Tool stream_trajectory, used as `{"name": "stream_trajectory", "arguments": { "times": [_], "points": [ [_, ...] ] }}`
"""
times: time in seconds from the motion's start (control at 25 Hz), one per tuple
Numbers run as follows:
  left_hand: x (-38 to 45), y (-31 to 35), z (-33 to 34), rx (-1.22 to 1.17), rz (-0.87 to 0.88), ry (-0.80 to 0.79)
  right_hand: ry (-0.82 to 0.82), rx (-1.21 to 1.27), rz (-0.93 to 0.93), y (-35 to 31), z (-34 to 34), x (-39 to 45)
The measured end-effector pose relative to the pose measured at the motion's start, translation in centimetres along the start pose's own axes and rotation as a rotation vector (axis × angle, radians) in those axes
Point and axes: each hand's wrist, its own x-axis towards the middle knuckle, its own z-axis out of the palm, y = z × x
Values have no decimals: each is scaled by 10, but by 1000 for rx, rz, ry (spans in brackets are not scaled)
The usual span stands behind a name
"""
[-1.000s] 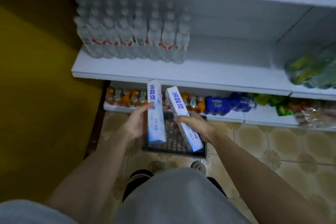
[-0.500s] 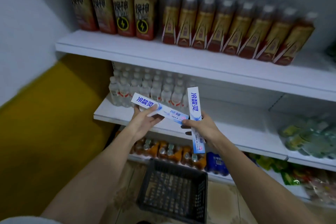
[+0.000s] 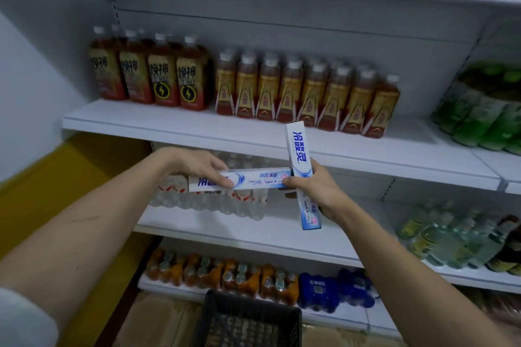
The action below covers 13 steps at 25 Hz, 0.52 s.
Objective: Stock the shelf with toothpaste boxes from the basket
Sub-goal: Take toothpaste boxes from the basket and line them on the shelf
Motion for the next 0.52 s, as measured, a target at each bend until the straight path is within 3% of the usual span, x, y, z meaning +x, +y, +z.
{"name": "stream_trajectory", "arguments": {
  "times": [0.2,0.52],
  "points": [
    [10,46,29,160,62,-23,-5,7,15,-11,-40,-15],
    [-99,155,-114,28,200,346,85,-351,-353,-181,-157,-46]
  ]
}}
